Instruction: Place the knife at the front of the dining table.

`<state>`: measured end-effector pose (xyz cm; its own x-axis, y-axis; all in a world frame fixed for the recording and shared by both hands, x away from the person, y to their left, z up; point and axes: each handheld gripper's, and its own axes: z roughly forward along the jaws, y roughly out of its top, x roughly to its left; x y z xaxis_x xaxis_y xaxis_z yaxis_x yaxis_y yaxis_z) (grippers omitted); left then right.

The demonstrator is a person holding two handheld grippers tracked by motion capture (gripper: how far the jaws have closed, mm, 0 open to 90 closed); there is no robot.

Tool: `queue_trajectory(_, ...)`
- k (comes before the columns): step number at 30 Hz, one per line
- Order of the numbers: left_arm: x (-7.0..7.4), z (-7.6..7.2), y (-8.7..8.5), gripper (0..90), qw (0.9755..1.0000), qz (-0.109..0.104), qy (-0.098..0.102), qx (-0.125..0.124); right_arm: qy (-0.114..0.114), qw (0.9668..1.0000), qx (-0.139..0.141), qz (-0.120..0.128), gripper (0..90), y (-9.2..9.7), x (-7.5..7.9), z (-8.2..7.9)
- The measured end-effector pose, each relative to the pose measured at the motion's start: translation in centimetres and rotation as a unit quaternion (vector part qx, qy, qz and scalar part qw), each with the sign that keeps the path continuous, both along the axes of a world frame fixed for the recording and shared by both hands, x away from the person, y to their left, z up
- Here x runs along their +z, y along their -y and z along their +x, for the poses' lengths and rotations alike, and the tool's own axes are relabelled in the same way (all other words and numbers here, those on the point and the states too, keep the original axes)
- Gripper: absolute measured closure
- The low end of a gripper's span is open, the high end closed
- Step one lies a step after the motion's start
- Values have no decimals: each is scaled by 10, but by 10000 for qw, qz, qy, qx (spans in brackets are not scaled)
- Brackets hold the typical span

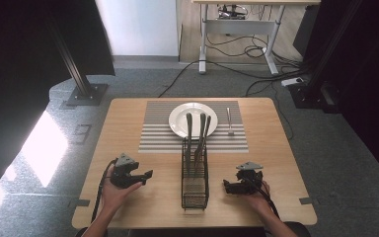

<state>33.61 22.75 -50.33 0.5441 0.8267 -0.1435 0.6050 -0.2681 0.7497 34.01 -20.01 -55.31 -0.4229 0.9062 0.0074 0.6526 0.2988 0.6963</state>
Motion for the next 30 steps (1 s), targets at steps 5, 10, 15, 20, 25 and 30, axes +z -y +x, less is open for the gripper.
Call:
queue_trajectory(5, 1, 1, -2, 274, 10000, 6, -24, 54, -11, 10000, 49, -8, 15, 0, 0, 0)
queue_trajectory(10, 4, 1, -4, 274, 10000, 1, 36, 69, 14, 10000, 89, -1, 0, 1, -1, 1)
queue_trajectory(15, 14, -3, 0, 264, 9999, -17, 154, 31, 62, 9999, 129, 32, 0, 2, -2, 1)
queue_trajectory(20, 27, -2, 3, 258, 9994, -198, 287, -38, 67, 9999, 129, 33, 0, 2, -2, 1)
queue_trajectory(25, 37, 1, 5, 255, 9988, -359, 317, -119, 120, 9998, 158, 46, 0, 0, -3, 2)
queue_trajectory(30, 46, 6, 9, 255, 9982, -438, 393, -143, 120, 9998, 159, 45, 0, 0, -3, 2)
